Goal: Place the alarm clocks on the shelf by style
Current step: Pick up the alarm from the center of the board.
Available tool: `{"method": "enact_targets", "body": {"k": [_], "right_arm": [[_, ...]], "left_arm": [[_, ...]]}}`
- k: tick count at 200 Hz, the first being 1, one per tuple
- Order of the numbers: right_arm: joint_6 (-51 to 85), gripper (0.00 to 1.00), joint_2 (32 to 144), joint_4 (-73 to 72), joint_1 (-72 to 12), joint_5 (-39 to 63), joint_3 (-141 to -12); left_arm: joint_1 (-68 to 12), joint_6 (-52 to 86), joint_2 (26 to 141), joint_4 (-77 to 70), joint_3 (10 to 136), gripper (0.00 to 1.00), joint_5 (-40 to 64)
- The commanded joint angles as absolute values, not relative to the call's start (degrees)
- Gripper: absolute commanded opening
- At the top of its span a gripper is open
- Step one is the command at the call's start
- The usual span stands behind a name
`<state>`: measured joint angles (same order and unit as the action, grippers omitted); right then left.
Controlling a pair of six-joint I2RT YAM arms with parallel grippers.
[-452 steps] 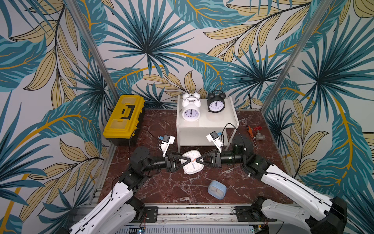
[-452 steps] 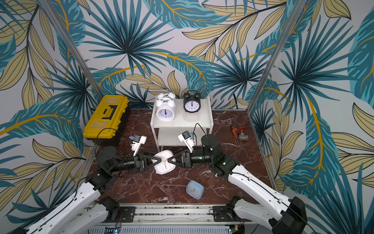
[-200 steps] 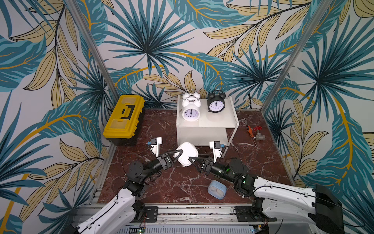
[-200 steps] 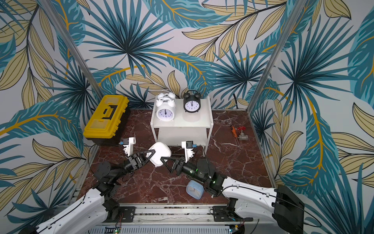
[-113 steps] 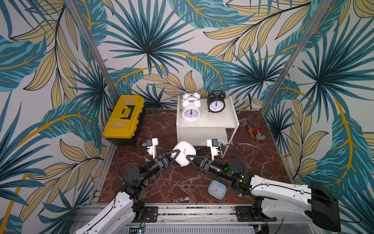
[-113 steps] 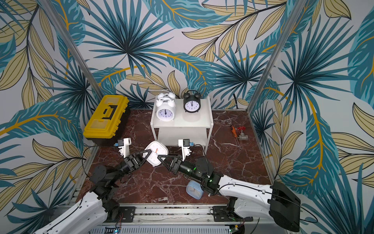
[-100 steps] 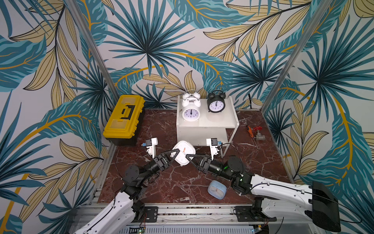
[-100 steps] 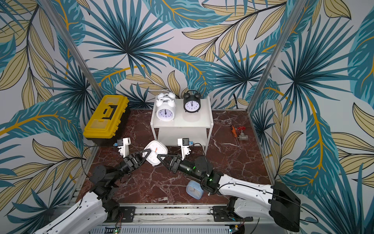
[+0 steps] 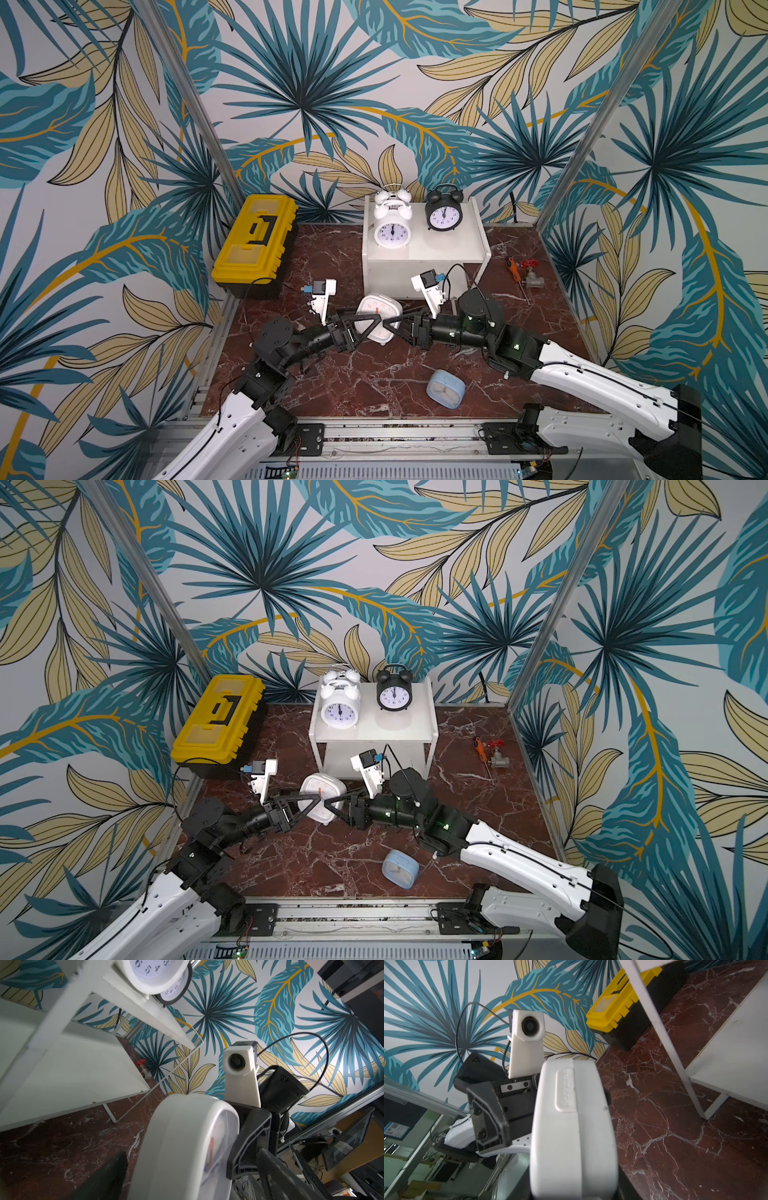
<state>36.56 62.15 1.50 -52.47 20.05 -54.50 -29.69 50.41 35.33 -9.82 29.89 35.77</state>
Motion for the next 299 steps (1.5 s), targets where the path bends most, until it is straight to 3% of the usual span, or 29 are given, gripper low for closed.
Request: {"method": "enact_targets", "body": {"k": [1,68,134,152,210,233,253,257,264,299], "right_arm": [[32.6,0.13,61.3,6.9,-49.5,33.0,-56.1],[29.5,0.13,64.5,10.3,-42.8,46.4,-60.6],[25.9,0.13,65.9,16.2,-41.8,47.4,-62.2],[25.3,0.13,65.7,16.6,-41.1,48.1,-61.8],[26.7,0.15,64.0,14.4,-40.1,48.1,-59.7],[28.0,0.27,63.1,13.5,-40.2,46.5,-59.7],[29.8,0.56,61.5,13.0,-40.2,42.5,-59.2],[30.4,0.67,61.2,12.0,-40.3,41.4,-58.7],[31.8,0.74,60.3,9.4,-40.5,39.4,-57.3],[40.7,0.79,52.7,-9.9,-44.4,25.9,-43.6]], "left_arm": [[-29.6,43.2,35.0,-0.4,32.7,1.00,39.4],[-29.5,49.0,40.9,-12.8,32.0,1.00,51.4],[-28.8,51.8,40.9,-18.8,31.9,0.83,51.8],[-28.6,52.8,39.9,-20.5,31.4,0.76,51.8],[-28.2,54.3,40.3,-22.4,30.3,0.38,51.7],[-28.0,54.7,40.3,-23.5,29.8,0.31,50.2],[-27.9,56.0,40.2,-26.0,28.9,0.26,47.6],[-27.9,56.3,40.2,-26.8,28.6,0.26,47.1],[-27.9,56.9,40.2,-27.8,28.1,0.26,46.1],[-27.7,59.5,40.2,-33.2,26.0,0.26,42.6]]}}
